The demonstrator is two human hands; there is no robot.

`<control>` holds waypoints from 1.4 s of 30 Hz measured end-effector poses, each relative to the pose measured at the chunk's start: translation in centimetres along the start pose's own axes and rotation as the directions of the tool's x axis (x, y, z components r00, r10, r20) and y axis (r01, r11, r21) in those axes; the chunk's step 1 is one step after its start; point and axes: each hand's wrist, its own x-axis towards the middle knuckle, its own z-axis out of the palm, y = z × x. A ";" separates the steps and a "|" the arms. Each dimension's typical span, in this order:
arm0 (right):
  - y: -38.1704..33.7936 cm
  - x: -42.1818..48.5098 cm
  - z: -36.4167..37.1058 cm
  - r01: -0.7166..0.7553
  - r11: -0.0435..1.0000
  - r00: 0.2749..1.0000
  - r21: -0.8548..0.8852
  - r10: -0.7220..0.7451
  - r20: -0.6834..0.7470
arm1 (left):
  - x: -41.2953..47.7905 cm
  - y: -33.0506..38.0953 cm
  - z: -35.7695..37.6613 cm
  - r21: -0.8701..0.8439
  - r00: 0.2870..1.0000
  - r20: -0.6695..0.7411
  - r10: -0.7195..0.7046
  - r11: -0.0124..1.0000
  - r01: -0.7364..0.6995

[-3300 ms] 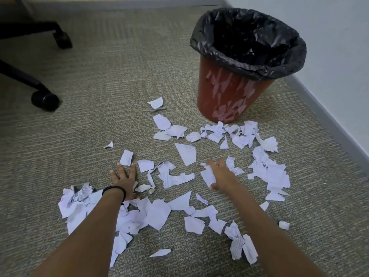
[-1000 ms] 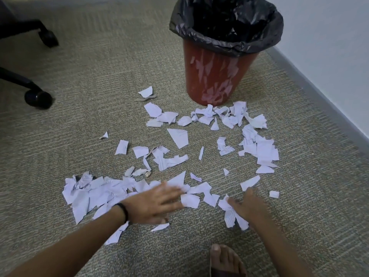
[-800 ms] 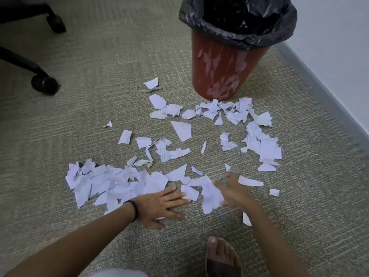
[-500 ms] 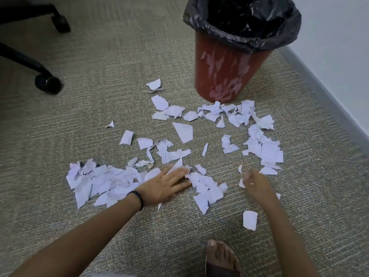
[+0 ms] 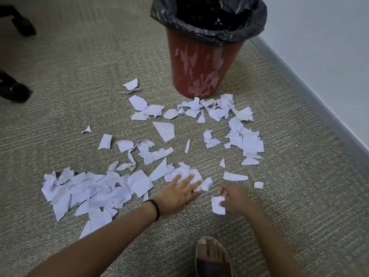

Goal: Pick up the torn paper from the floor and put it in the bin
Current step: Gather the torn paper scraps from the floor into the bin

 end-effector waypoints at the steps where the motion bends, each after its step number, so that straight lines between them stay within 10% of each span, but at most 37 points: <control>1: -0.2 -0.3 -0.2 0.025 0.976 1.000 0.216 -0.025 -0.004 | 0.2 -0.3 -0.5 -0.001 0.999 0.028 -0.041 0.999 0.041; 4: -0.6 -0.6 -1.3 0.102 0.841 0.983 0.531 -0.003 -0.185 | 0.5 -1.8 -1.5 0.028 0.995 0.058 -0.079 0.997 0.077; 8: 0.7 1.0 -2.2 0.100 0.888 0.803 0.450 0.196 -0.564 | 0.5 -4.3 -3.3 -0.009 0.973 0.151 -0.174 0.984 0.177; 13: -0.8 1.6 -0.8 -0.074 0.946 0.867 0.315 0.216 -0.448 | -0.4 -7.1 -4.7 -0.098 0.949 0.230 -0.216 0.965 0.244; 21: -6.6 3.5 1.1 0.211 0.962 0.951 0.171 -0.162 -0.264 | -3.0 -8.1 -2.9 -0.187 0.940 0.052 -0.337 0.922 0.340; 27: -9.3 3.8 3.2 0.328 0.931 0.934 -0.159 -0.344 -0.093 | -6.3 -9.9 0.4 -0.338 0.865 0.382 -0.326 0.822 0.459; 32: -10.7 3.7 4.1 0.291 0.836 0.926 -0.466 -0.369 -0.083 | -7.1 -9.9 -0.1 -0.318 0.909 0.214 -0.356 0.855 0.410; 42: -11.2 4.5 3.6 0.332 0.888 0.897 -0.319 -0.401 -0.184 | -7.4 -9.1 -1.0 -0.375 0.923 0.097 -0.372 0.845 0.380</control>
